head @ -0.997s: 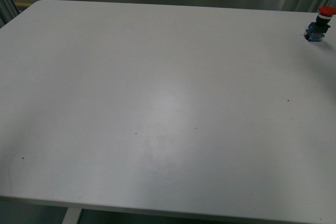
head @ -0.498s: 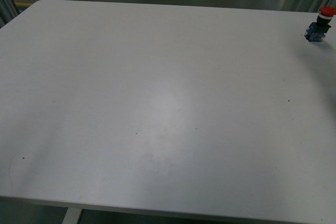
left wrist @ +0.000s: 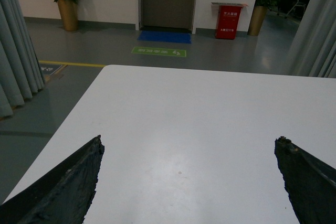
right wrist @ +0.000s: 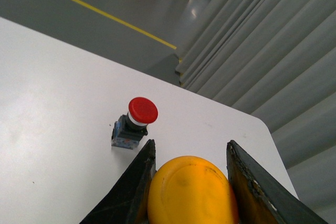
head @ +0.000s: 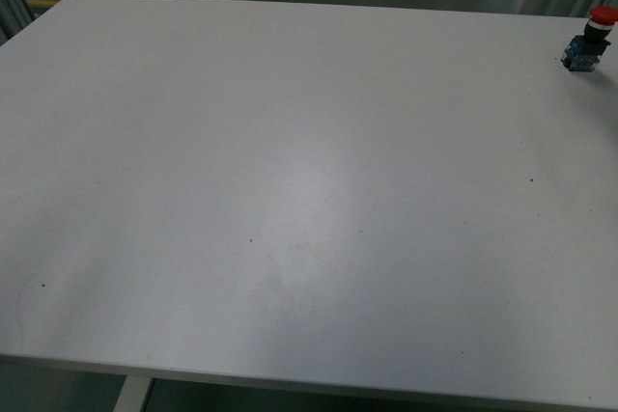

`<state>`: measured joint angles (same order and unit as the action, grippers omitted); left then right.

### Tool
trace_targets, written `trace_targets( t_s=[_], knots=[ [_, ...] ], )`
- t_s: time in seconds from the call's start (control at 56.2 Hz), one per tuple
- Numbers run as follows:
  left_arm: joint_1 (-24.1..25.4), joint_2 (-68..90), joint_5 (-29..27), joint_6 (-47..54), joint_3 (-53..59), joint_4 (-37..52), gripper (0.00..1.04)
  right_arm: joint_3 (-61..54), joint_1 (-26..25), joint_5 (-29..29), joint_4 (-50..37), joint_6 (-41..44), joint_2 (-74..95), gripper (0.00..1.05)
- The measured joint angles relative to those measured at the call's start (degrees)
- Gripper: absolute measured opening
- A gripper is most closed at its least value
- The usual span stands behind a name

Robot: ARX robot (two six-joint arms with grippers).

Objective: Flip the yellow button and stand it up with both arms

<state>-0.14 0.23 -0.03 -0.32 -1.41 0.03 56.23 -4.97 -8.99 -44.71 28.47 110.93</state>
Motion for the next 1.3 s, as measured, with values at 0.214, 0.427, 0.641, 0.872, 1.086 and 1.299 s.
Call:
trace_targets(
  t_s=[0.214, 0.427, 0.641, 0.872, 1.086, 1.299],
  knots=[
    [0.00, 0.00, 0.00, 0.00, 0.00, 0.00, 0.98, 2.89, -1.42, -0.76, 2.14, 1.22, 5.55, 0.34],
    [-0.02, 0.00, 0.02, 0.00, 0.00, 0.00, 0.98, 2.95, -2.19, -1.51, 3.65, -1.51, 7.37, 0.34],
    [-0.02, 0.00, 0.02, 0.00, 0.00, 0.00, 0.98, 2.82, -1.84, -1.20, 7.02, -7.80, 8.28, 0.34],
    [0.00, 0.00, 0.00, 0.00, 0.00, 0.00, 0.98, 2.67, 0.55, -1.95, 5.66, -10.73, 11.39, 0.34],
    [0.00, 0.00, 0.00, 0.00, 0.00, 0.00, 0.98, 4.31, 1.29, -2.58, 5.66, -11.37, 12.33, 0.34],
    [0.00, 0.00, 0.00, 0.00, 0.00, 0.00, 0.98, 5.49, 1.31, -3.10, 5.73, -11.30, 12.52, 0.34]
  ],
)
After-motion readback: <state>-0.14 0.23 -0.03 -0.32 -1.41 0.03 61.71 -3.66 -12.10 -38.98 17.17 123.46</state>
